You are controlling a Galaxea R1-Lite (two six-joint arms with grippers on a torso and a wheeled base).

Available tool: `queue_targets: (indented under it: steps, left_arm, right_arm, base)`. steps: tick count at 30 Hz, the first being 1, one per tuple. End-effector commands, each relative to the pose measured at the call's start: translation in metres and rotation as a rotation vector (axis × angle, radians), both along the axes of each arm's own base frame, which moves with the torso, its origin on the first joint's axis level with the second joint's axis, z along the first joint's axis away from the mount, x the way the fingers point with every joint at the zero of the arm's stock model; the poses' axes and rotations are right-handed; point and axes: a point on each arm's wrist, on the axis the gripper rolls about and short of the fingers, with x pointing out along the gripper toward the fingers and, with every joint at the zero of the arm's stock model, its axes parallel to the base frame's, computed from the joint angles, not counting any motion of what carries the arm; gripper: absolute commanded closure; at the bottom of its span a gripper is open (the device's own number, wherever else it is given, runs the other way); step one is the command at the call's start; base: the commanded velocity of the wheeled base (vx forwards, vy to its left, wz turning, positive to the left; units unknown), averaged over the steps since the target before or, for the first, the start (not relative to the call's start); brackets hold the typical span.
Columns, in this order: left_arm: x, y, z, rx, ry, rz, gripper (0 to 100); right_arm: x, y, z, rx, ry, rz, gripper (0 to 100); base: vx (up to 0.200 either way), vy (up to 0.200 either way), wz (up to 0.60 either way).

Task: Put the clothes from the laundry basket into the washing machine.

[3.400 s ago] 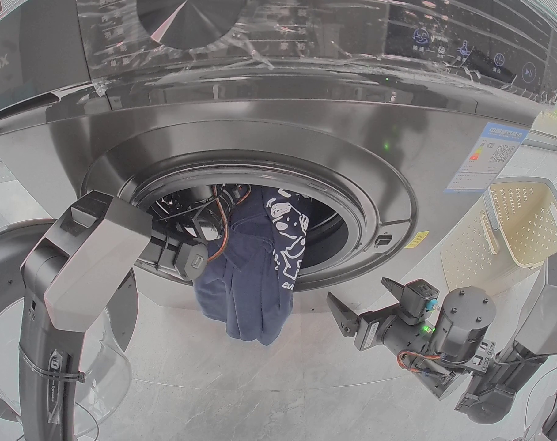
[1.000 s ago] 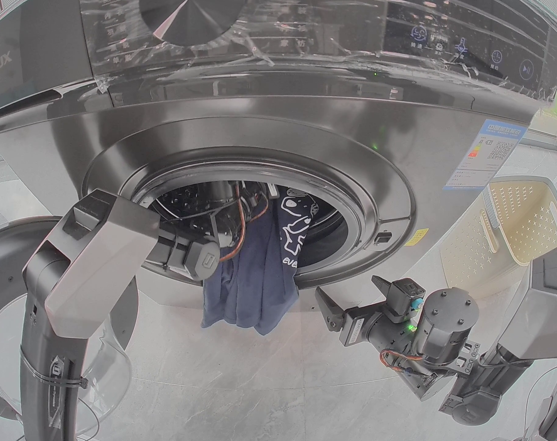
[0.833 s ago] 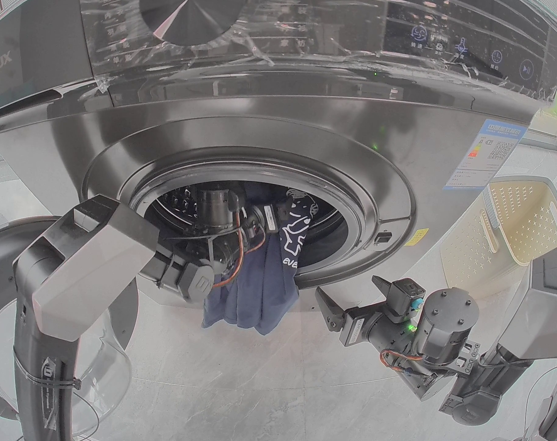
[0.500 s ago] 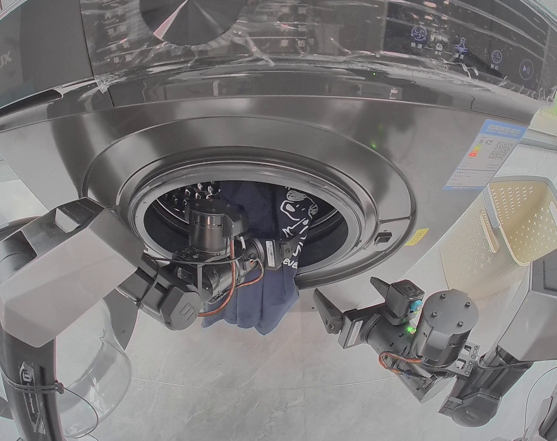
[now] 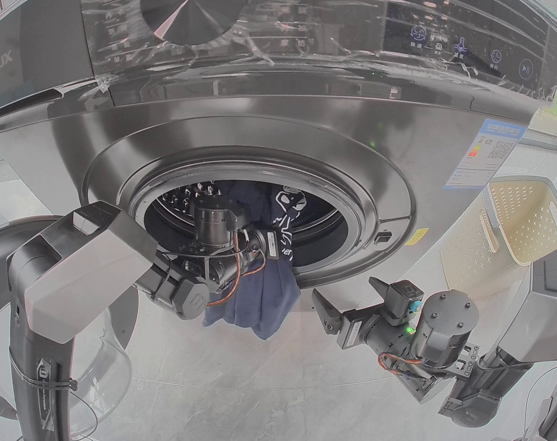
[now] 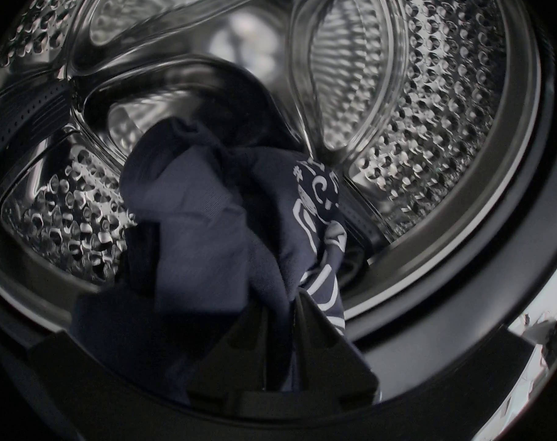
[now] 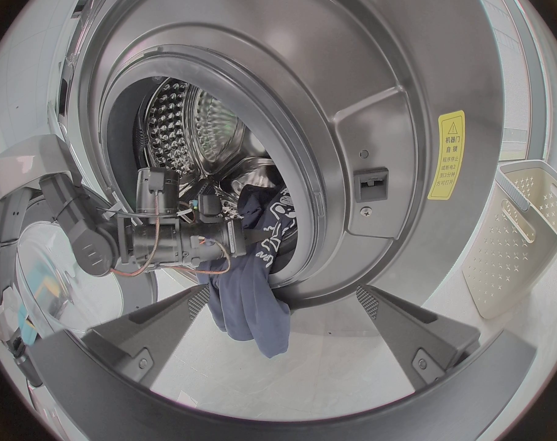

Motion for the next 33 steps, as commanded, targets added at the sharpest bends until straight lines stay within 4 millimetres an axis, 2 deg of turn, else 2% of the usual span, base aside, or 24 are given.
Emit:
queue_targets:
  steps: [1, 4, 7, 9, 13, 14, 16, 21, 25, 29, 33]
  left_arm:
    - [0.029, 0.001, 0.031, -0.089, -0.127, 0.081, 100]
    - [0.045, -0.003, 0.060, -0.174, -0.231, 0.128, 100]
    - [0.054, -0.007, 0.080, -0.225, -0.309, 0.146, 100]
    - [0.055, -0.010, 0.083, -0.237, -0.322, 0.150, 100]
    - [0.052, -0.011, 0.073, -0.221, -0.293, 0.149, 100]
    - [0.048, -0.010, 0.064, -0.204, -0.263, 0.149, 0]
    - [0.045, -0.009, 0.061, -0.196, -0.247, 0.146, 0]
    - [0.007, -0.002, 0.043, -0.107, -0.109, 0.110, 0]
    - [-0.010, 0.007, 0.038, -0.069, -0.056, 0.101, 0]
    - [-0.019, 0.012, 0.036, -0.041, -0.017, 0.097, 0]
    - [-0.021, 0.013, 0.023, -0.016, 0.024, 0.085, 0]
  right_arm:
    - [0.000, 0.000, 0.000, 0.001, -0.001, 0.000, 0]
    - [0.000, 0.000, 0.001, 0.002, -0.002, 0.000, 0]
    - [0.000, 0.000, 0.000, 0.001, -0.001, 0.000, 0]
    - [0.000, 0.000, 0.000, 0.001, -0.001, 0.000, 0]
    - [0.000, 0.000, 0.000, 0.001, -0.001, -0.001, 0]
    - [0.000, 0.000, 0.000, 0.001, 0.001, 0.000, 0]
    - [0.000, 0.000, 0.000, 0.001, 0.001, -0.001, 0]
    - [0.000, 0.000, -0.001, 0.003, 0.004, 0.002, 0]
    - [0.000, 0.000, -0.002, 0.000, 0.008, 0.002, 0]
    - [0.000, 0.000, -0.003, -0.001, 0.010, 0.001, 0]
    - [0.001, 0.002, -0.007, -0.009, 0.020, 0.004, 0]
  base:
    - [0.000, 0.000, 0.00]
    - [0.000, 0.000, 0.00]
    - [0.000, 0.000, 0.00]
    - [0.000, 0.000, 0.00]
    - [0.000, 0.000, 0.00]
    - [0.000, 0.000, 0.00]
    - [0.000, 0.000, 0.00]
    - [0.000, 0.000, 0.00]
    - [0.000, 0.000, 0.00]
    - [0.000, 0.000, 0.00]
    - [0.000, 0.000, 0.00]
